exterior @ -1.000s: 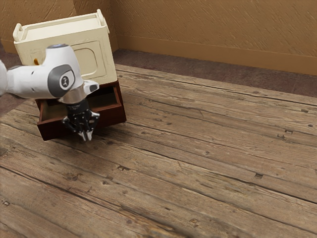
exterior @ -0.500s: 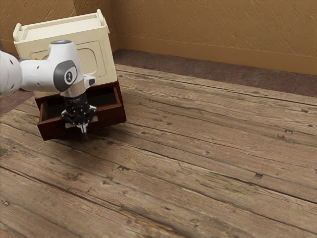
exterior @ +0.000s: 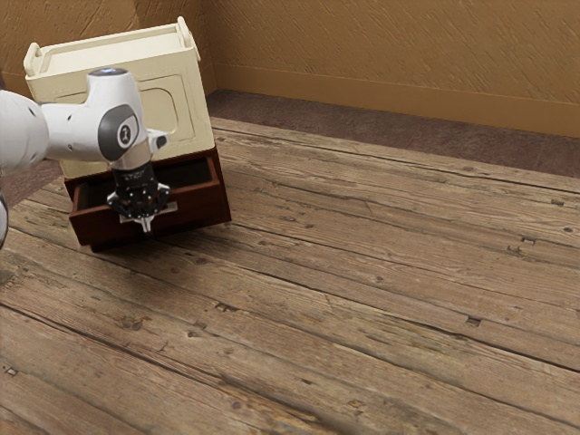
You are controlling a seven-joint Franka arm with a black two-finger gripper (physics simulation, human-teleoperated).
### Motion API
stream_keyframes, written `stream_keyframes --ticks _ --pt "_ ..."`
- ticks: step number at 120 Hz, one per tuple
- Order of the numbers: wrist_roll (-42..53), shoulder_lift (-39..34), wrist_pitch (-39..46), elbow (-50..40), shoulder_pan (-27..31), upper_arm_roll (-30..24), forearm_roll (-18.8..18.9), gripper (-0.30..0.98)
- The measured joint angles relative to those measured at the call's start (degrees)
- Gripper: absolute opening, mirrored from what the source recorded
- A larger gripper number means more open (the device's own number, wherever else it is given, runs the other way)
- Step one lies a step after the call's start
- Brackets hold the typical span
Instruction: Push the drawer handle with one arm to close the drawer
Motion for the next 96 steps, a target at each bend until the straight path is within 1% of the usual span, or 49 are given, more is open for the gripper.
stream_keyframes --ticks 30,46,59,96 --pt "-0.7 2.7 0.1 4.4 1.6 -0.6 -0.1 -0.1" --pt "-0.9 4.1 -0.1 6.7 3.8 -2.4 0.0 -0.1" --pt "-1.0 5.2 -0.1 8.6 7.1 -5.5 0.0 -0.1" --pt "-1.2 9.2 0.0 13.5 9.8 -7.2 0.0 -0.1"
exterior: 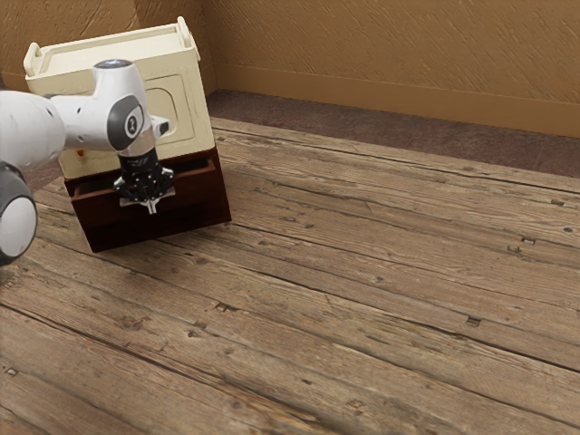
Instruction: Push the drawer handle with one arm to close the drawer
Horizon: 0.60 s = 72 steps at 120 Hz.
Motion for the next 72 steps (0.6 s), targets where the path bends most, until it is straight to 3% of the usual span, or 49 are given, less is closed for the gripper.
stream_keyframes --ticks 72 --pt "1.0 5.9 -1.9 8.8 4.3 -2.5 -1.2 -0.1"
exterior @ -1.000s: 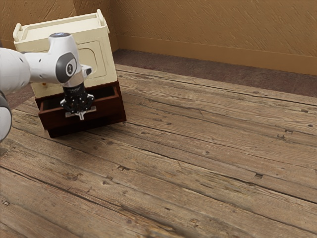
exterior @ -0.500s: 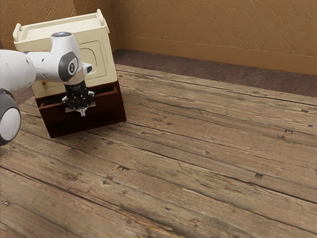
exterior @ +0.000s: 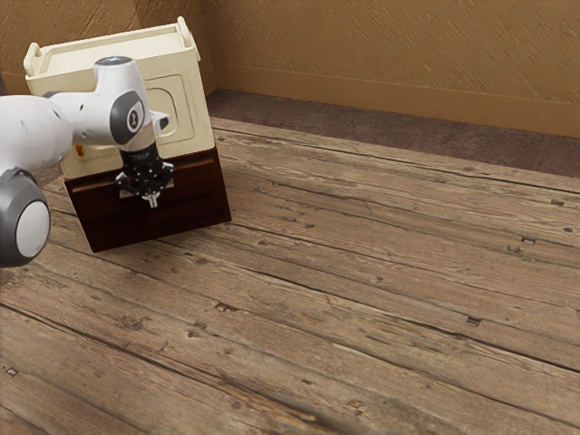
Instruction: Push the drawer handle with one arm to close the drawer
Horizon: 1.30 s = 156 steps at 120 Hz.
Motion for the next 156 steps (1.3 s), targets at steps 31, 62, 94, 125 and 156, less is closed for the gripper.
stream_keyframes --ticks 31,62,94,125,156 --pt "-0.4 0.4 -2.8 1.5 0.0 0.1 0.7 -0.1" --pt "-3.9 1.7 -3.0 3.1 -1.4 1.1 -1.3 -0.1" --pt "4.0 1.9 -3.0 3.0 -2.0 3.0 1.3 -0.1" --pt "20.9 2.8 -0.5 3.3 -0.6 3.4 4.9 -0.1" --pt "22.1 -5.2 7.3 -8.4 -4.5 5.4 0.9 -0.06"
